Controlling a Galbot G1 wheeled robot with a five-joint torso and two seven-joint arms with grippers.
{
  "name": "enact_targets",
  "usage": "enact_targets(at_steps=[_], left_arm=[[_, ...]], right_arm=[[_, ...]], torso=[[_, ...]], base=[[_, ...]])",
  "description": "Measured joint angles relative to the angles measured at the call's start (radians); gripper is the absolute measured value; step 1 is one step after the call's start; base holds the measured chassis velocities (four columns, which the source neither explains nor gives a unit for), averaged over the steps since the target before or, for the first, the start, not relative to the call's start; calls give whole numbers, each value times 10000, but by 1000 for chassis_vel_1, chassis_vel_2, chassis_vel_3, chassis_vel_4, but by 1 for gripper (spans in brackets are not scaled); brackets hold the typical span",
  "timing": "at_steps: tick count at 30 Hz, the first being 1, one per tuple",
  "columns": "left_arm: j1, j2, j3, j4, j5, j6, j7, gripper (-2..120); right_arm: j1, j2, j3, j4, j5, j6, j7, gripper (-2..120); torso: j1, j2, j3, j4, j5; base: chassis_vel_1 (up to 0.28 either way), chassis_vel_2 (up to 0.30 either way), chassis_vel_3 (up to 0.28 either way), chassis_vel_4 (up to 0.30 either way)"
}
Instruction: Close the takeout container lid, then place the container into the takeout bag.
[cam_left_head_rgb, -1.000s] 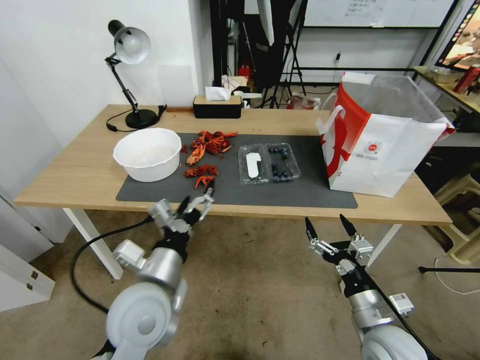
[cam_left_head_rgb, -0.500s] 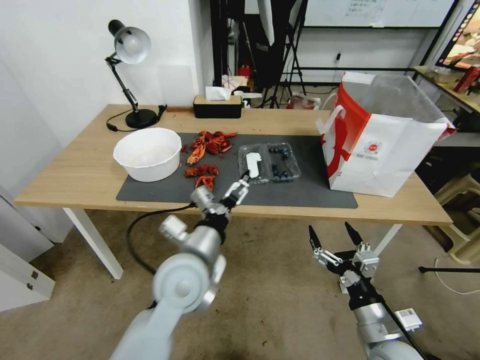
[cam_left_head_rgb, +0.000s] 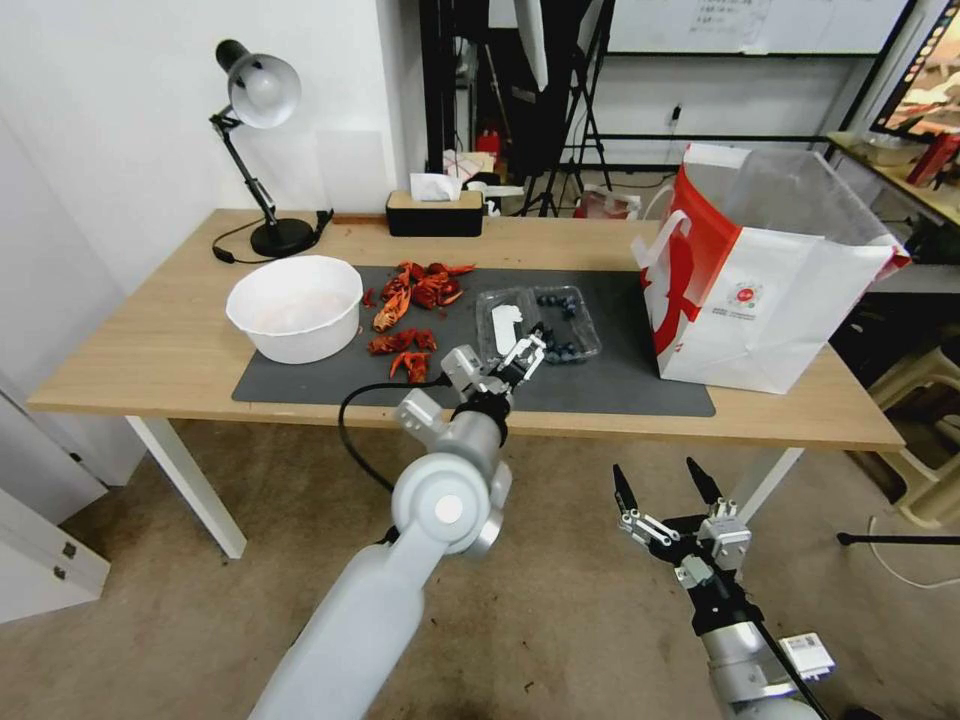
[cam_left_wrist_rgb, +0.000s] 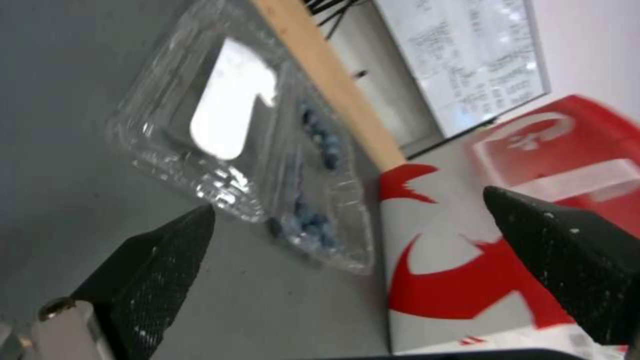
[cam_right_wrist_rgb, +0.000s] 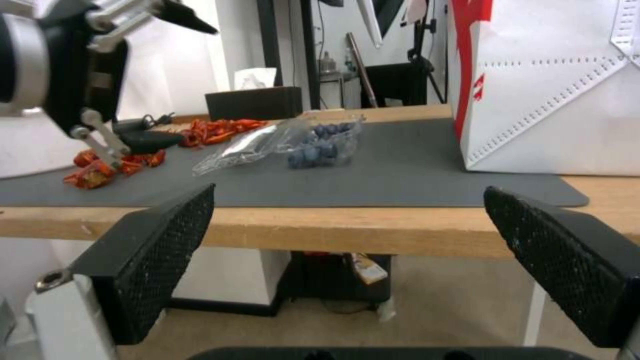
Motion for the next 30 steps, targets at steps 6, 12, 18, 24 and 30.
enact_targets(at_steps=[6, 12, 18, 24, 30], left_arm=[[-626, -242, 189, 407, -574, 69, -1142, 100], [-1140, -297, 363, 725, -1032, 108, -1676, 100], [-1655, -275, 546, 1105, -1299, 155, -1744, 100], [-1865, -286, 665, 1488, -1321, 133, -1721, 100], [-1948, -448, 647, 1766, -1320, 114, -1663, 100]], right_arm=[[-63, 23, 2, -34, -82, 45, 24, 100], [-84, 7, 15, -80, -87, 95, 26, 100], [-23, 12, 1, -178, -104, 104, 32, 100], [57, 17, -43, -279, -110, 110, 37, 100], [140, 29, -77, -397, -114, 127, 42, 100]], torso=[[0, 0, 0, 0, -1], [0, 1, -1, 0, -2], [0, 1, -1, 0, -2], [0, 1, -1, 0, -2], [0, 1, 0, 0, -2]], base=[[0, 0, 0, 0], [0, 0, 0, 0], [0, 0, 0, 0], [0, 0, 0, 0], [0, 0, 0, 0]])
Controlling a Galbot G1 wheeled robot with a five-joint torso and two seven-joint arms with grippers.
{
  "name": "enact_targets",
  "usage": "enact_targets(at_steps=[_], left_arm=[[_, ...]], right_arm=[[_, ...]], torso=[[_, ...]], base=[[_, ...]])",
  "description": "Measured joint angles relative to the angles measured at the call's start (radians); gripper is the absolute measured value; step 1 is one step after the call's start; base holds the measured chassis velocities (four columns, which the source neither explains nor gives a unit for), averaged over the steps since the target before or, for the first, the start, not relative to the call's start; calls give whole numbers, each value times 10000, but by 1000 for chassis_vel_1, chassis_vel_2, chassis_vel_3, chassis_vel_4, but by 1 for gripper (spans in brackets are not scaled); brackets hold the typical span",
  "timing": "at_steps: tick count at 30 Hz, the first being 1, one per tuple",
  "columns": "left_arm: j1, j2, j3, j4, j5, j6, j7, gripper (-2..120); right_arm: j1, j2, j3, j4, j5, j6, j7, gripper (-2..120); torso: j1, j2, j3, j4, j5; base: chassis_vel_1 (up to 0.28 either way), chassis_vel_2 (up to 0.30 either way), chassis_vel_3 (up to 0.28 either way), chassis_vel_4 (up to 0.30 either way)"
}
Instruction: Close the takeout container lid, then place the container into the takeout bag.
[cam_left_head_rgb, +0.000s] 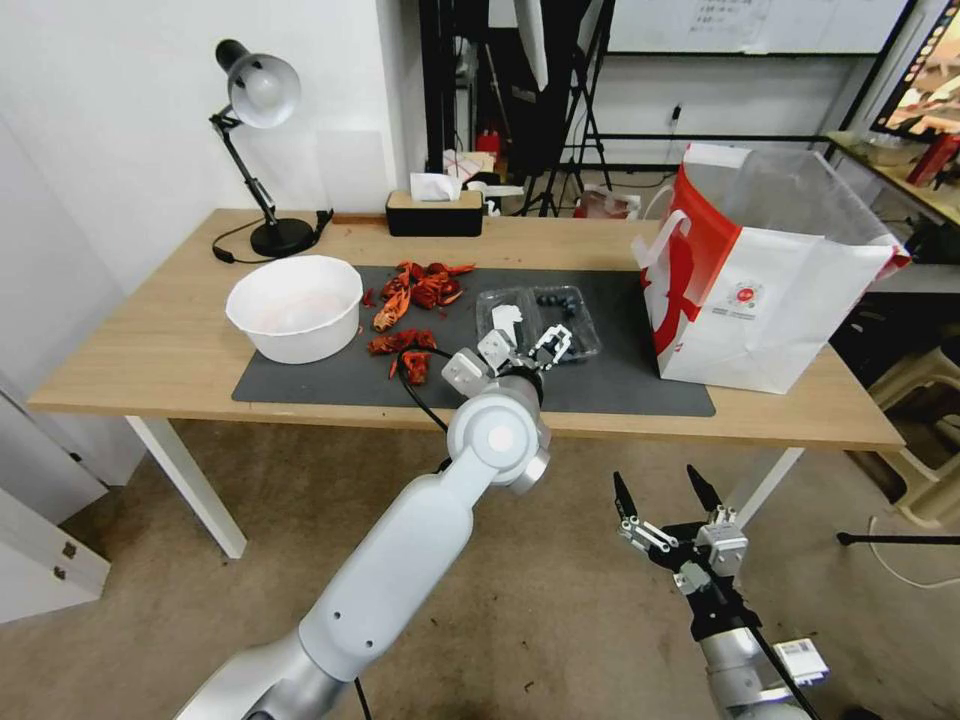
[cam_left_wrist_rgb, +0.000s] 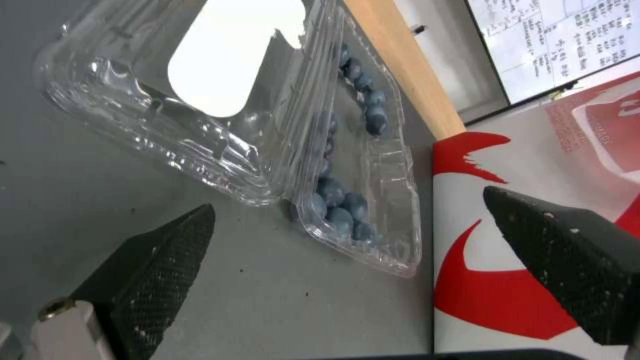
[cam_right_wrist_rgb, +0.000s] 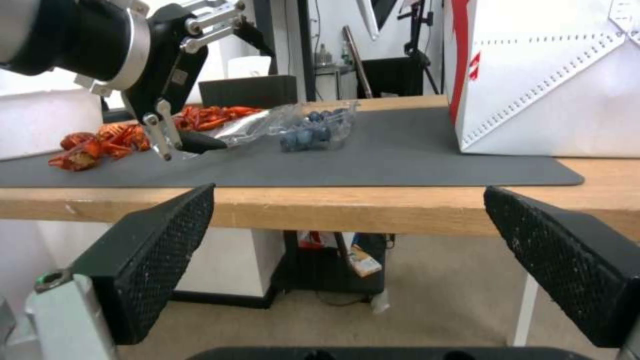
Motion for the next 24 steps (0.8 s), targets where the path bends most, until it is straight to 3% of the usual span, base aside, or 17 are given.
enact_targets(at_steps=[24], left_arm=[[-322, -503, 13, 665, 30, -35, -30, 100]], right_arm=[[49, -19, -72, -132, -16, 105, 0, 100]], torso=[[0, 0, 0, 0, 0]], base=[[0, 0, 0, 0]])
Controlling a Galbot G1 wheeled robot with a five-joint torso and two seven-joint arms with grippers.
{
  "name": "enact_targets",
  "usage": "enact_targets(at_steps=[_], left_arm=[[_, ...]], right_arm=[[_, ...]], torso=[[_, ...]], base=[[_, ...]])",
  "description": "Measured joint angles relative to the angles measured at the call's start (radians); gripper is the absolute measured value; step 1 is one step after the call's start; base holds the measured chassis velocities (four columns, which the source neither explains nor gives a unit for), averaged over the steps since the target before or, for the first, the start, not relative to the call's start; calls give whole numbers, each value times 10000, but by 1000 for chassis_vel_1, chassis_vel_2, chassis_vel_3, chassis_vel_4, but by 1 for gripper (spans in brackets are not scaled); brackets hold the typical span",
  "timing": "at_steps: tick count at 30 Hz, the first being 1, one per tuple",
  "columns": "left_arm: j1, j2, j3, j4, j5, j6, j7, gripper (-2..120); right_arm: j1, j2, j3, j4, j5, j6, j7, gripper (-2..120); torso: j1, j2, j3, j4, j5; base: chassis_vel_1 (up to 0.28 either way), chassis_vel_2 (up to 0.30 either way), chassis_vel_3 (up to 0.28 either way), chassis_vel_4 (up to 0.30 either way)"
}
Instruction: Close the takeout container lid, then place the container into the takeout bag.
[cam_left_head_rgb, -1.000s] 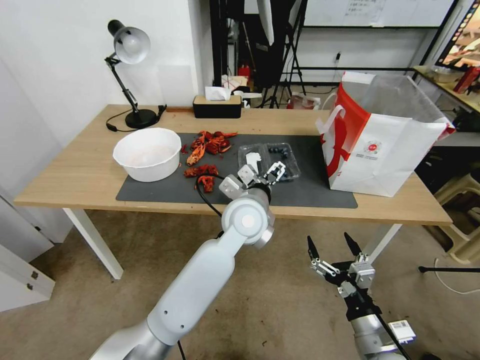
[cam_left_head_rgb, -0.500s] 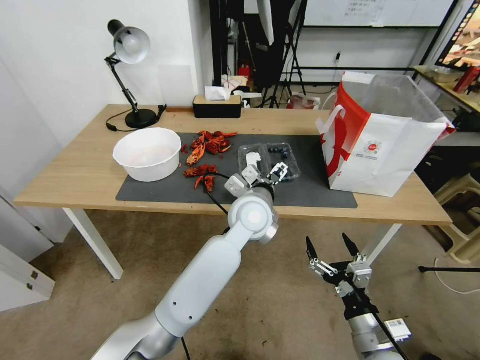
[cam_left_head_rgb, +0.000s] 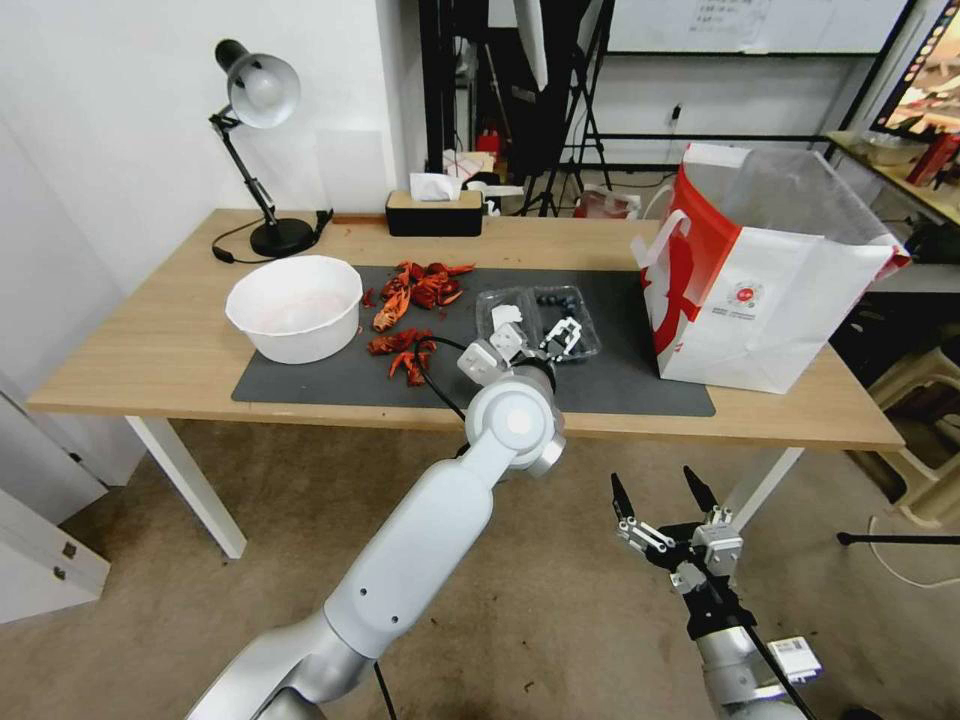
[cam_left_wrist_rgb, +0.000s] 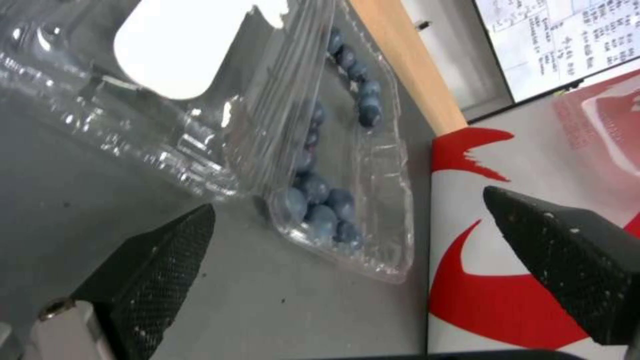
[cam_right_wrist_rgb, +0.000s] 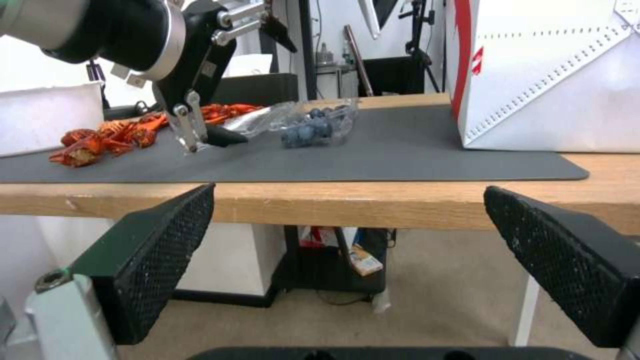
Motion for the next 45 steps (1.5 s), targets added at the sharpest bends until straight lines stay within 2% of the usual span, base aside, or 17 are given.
enact_targets(at_steps=[23, 45], left_arm=[[31, 145, -154, 188, -12, -4, -16, 100], [268, 102, -428, 162, -51, -414, 388, 100]], right_arm=[[-32, -5, -33, -4, -49, 13, 15, 100], [-230, 233, -70, 40, -306, 101, -13, 100]], torso=[[-1, 0, -1, -1, -1], [0, -2, 0, 2, 0]], base=[[0, 0, 0, 0], [0, 0, 0, 0]])
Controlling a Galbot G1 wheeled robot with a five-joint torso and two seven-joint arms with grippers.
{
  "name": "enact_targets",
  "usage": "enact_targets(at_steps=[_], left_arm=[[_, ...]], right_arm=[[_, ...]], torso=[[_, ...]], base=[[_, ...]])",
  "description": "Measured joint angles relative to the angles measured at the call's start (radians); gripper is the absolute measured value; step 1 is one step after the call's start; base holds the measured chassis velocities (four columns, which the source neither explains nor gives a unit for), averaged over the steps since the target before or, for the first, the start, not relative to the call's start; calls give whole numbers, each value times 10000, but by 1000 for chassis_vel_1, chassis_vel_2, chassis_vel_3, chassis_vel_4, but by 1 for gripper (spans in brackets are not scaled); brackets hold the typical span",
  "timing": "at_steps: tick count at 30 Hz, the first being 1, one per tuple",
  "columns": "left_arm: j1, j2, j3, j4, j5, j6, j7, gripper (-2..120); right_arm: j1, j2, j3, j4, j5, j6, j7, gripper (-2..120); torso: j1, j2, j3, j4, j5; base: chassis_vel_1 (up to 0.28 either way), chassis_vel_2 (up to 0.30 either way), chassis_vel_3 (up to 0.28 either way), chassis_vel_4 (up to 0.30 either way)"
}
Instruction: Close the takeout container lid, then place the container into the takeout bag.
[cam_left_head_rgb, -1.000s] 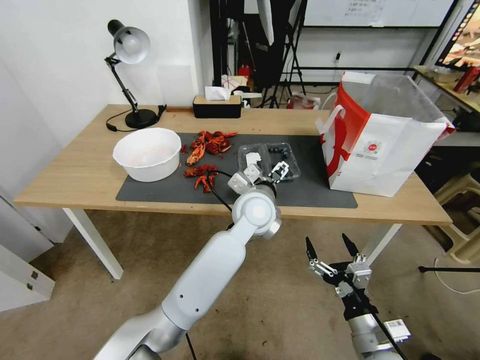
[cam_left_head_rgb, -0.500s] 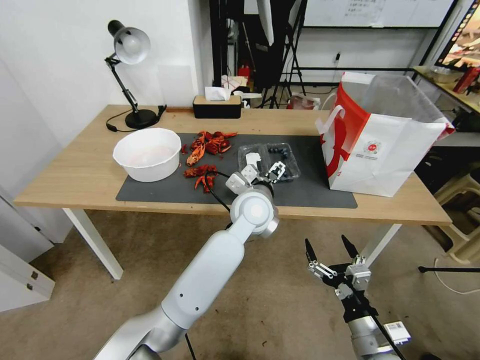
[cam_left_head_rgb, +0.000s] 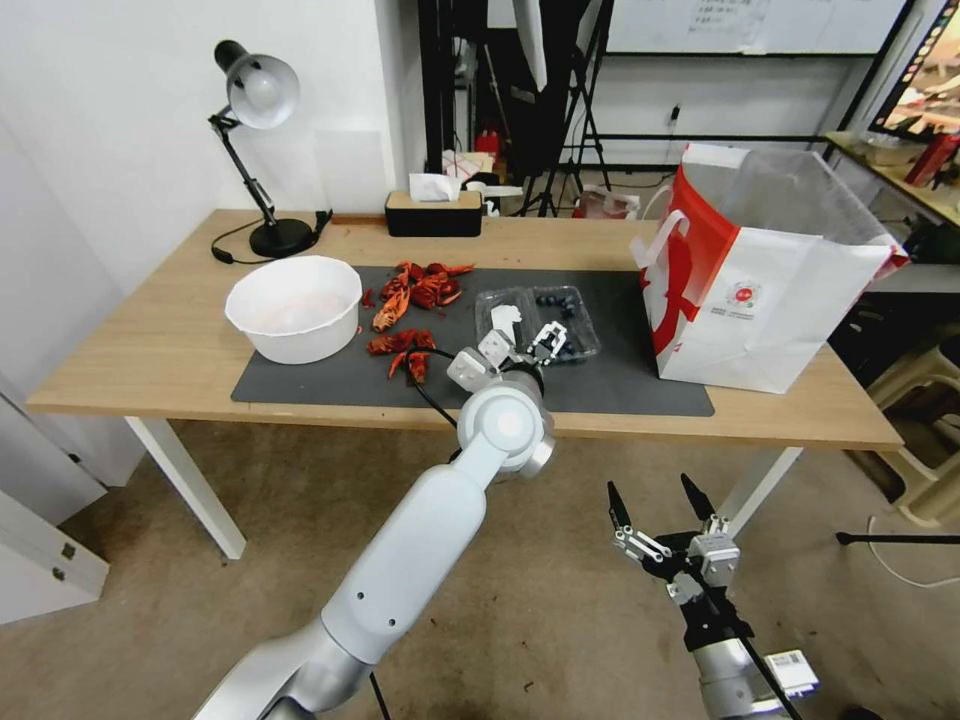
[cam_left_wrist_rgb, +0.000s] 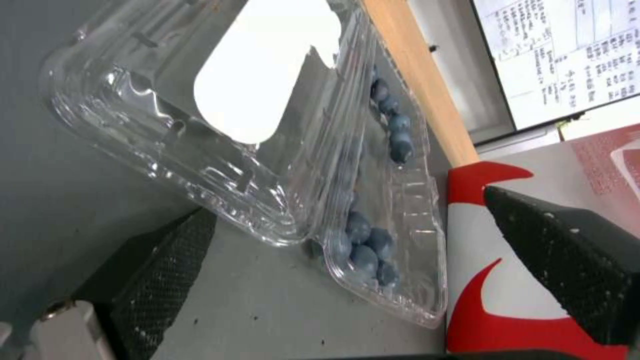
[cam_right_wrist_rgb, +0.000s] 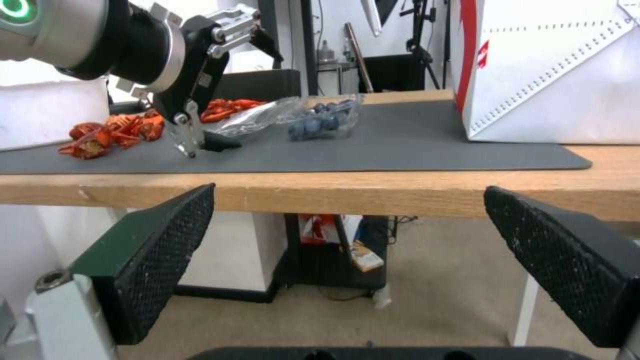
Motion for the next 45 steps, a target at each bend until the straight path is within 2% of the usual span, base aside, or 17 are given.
enact_targets(at_steps=[12, 20, 31, 36, 39, 45], left_arm=[[-2, -49, -110, 44, -40, -240, 241, 100], [72, 42, -208, -122, -158, -439, 797, 100], [90, 570, -222, -279, -157, -391, 2578, 100], [53, 754, -221, -359, -260, -218, 3095, 100], [40, 926, -213, -402, -354, -99, 3877, 100], [-45, 975, -198, -365, -360, 87, 4522, 100]], right_arm=[[0, 59, -46, -30, -76, -1, -9, 100], [16, 66, -72, -98, -98, -3, -20, 100], [27, 74, -73, -112, -150, -6, -23, 100], [-4, 89, -71, -79, -189, -5, -23, 100], [-86, 98, -51, -30, -243, 20, -22, 100], [-151, 84, -11, 51, -272, 31, -16, 100]], torso=[[0, 0, 1, -1, 0], [0, 0, 0, -2, 0], [0, 2, 0, -1, -1], [1, 2, 0, -1, -1], [0, 2, -1, -1, 0], [0, 2, -1, -2, -1]], base=[[0, 0, 0, 0], [0, 0, 0, 0], [0, 0, 0, 0], [0, 0, 0, 0], [0, 0, 0, 0], [0, 0, 0, 0]])
